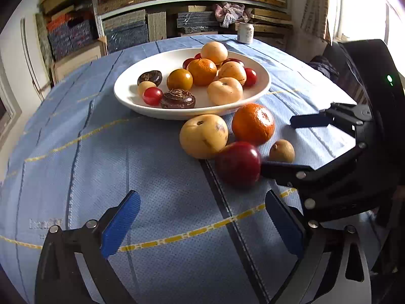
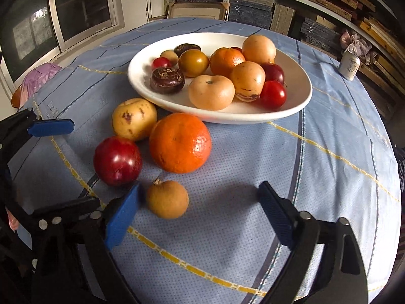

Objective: Organize fruits
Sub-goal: 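Grasp the red apple with the left tool while the right grasps the small brown fruit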

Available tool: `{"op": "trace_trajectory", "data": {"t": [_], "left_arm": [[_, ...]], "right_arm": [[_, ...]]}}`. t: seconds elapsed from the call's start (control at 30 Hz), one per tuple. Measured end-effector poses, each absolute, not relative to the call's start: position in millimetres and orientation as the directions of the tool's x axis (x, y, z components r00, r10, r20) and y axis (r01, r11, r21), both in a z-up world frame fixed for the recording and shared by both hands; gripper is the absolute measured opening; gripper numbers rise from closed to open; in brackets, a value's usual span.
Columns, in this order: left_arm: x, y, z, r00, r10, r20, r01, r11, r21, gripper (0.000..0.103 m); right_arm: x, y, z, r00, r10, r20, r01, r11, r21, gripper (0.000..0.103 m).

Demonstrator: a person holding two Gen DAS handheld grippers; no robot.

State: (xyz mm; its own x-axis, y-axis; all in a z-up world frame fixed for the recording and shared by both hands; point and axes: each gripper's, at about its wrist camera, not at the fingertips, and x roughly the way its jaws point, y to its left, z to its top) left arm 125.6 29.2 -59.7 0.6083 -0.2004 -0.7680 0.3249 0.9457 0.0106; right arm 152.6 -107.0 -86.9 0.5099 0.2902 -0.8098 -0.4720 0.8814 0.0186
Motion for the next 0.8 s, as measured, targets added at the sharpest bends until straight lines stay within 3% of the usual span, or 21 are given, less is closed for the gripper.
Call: {"op": "trace_trajectory", "data": {"t": [0.03,0.1,0.33,0.37,0.4,0.47,0.8], "left_arm": [[127,28,-59,0.605,-0.212,-0.767,0.329,0.944,-0.001,0.100],[127,22,-57,0.612,-0.206,-0.763,0.334,0.942,0.014,0.100],[136,-9,-69,0.583,-0.150,-0.798,0.320,0.946,0.056,0.098],[137,-10,-70,0.580,-0.164,-0.798,0.315,0.948,0.034,0.088],[137,-10,-68,0.587,-0.180,-0.789,0.308,0.951,0.012,0.064],[138,-9,-64,0.598,-0.172,-0.783,0.285,0.958,0.008,0.040],[127,2,-52,0.604,-0.239,-0.760,0.288,0.955,-0.071,0.040]], "right_arm": [[151,-110,-85,0.522,0.287,-0.804,-0.461,0.887,0.018,0.057],[148,-118,-82,0.542,0.273,-0.795,-0.429,0.903,0.018,0.029],[126,-136,-81,0.554,0.257,-0.792,-0.408,0.913,0.011,0.028],[124,-138,-81,0.558,0.251,-0.791,-0.397,0.918,0.012,0.028],[123,-141,-81,0.561,0.248,-0.790,-0.388,0.921,0.013,0.028],[120,-148,-81,0.564,0.247,-0.788,-0.374,0.927,0.023,0.028],[118,-155,-77,0.571,0.230,-0.788,-0.356,0.934,0.015,0.028]]}}
